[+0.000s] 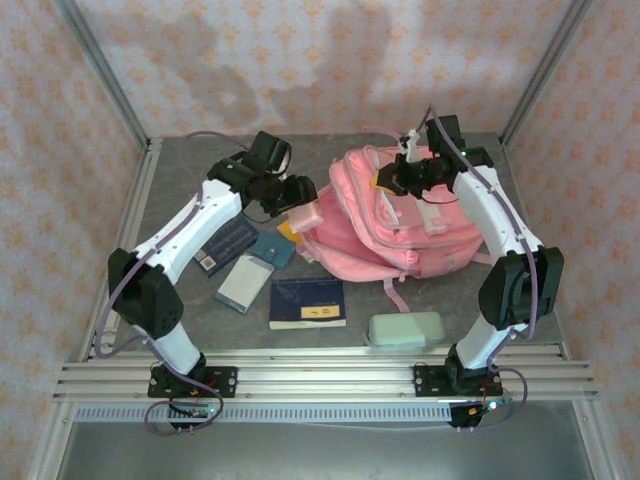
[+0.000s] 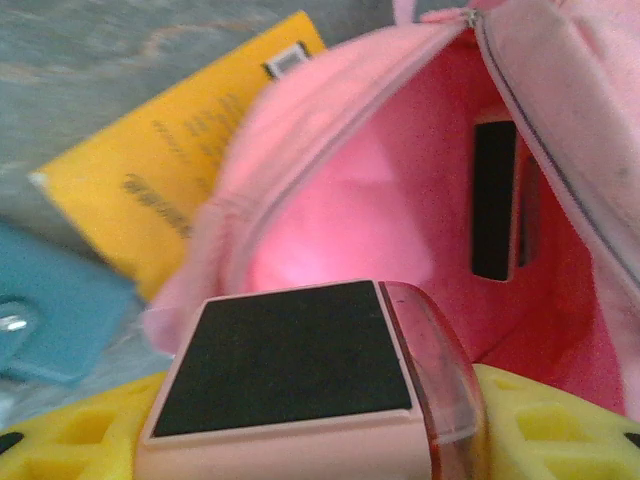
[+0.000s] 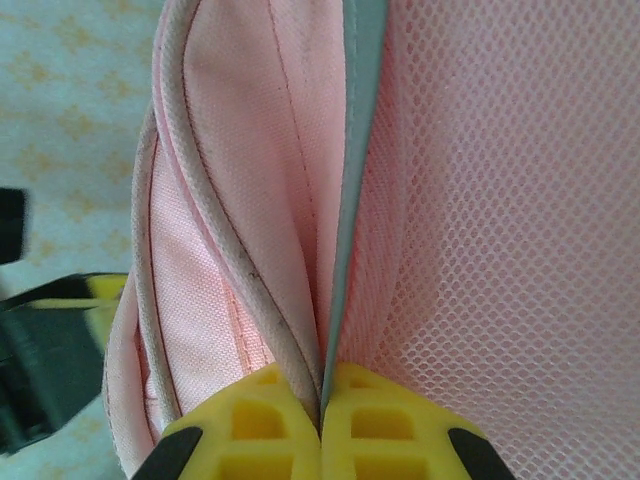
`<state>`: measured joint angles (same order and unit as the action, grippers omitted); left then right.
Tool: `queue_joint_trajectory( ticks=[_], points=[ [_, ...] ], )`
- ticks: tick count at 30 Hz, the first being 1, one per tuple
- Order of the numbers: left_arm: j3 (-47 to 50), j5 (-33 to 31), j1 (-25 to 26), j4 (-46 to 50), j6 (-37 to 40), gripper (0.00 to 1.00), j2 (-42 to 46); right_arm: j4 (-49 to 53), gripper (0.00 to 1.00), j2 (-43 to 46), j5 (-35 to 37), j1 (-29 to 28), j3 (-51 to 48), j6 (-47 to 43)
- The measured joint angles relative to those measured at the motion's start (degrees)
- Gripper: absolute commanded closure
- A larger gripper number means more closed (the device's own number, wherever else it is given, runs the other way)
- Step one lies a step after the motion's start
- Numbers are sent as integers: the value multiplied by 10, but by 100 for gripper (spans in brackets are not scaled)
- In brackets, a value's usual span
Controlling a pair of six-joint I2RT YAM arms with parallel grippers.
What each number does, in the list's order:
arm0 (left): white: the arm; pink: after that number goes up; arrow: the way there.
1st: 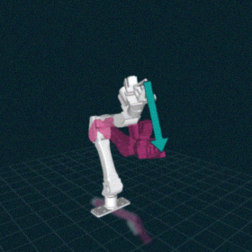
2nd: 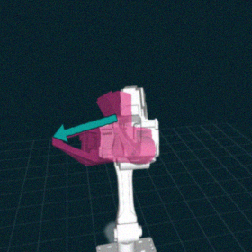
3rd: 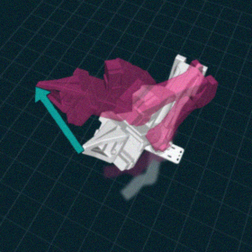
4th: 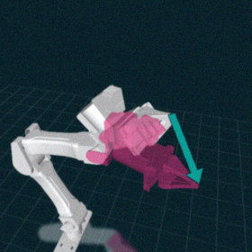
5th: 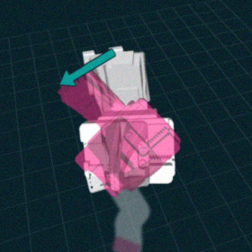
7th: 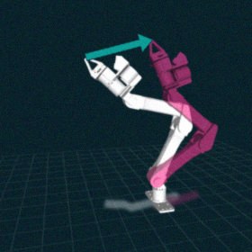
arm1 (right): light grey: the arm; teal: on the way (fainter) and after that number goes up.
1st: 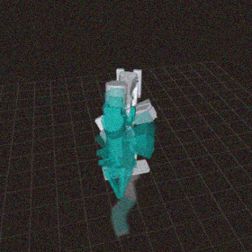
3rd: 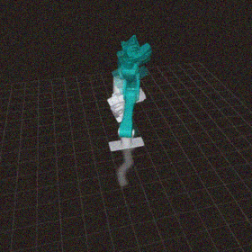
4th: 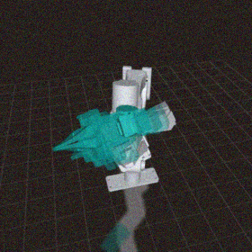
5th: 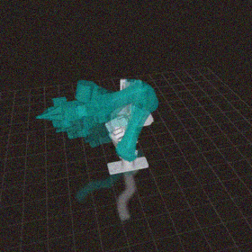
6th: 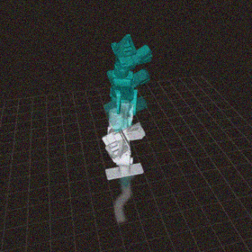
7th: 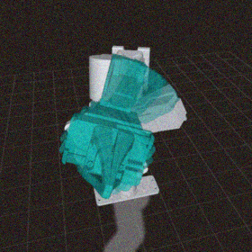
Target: Pack books, pencil case, and school supplies into a backpack
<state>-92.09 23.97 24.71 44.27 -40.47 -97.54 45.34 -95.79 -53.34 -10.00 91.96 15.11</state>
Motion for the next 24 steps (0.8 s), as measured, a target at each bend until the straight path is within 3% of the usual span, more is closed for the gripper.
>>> queue_joint_trajectory(
  ticks=[6,12,24],
  points=[
    [31,84,0,-133,-65,79,-43,-13,100,5,-26,14,0,20],
    [33,127,6,-240,-115,82,-69,-20,100,15,-28,16,-13,24],
    [38,125,42,-305,-180,84,-119,-30,100,28,-37,19,-2,64]
  ],
)
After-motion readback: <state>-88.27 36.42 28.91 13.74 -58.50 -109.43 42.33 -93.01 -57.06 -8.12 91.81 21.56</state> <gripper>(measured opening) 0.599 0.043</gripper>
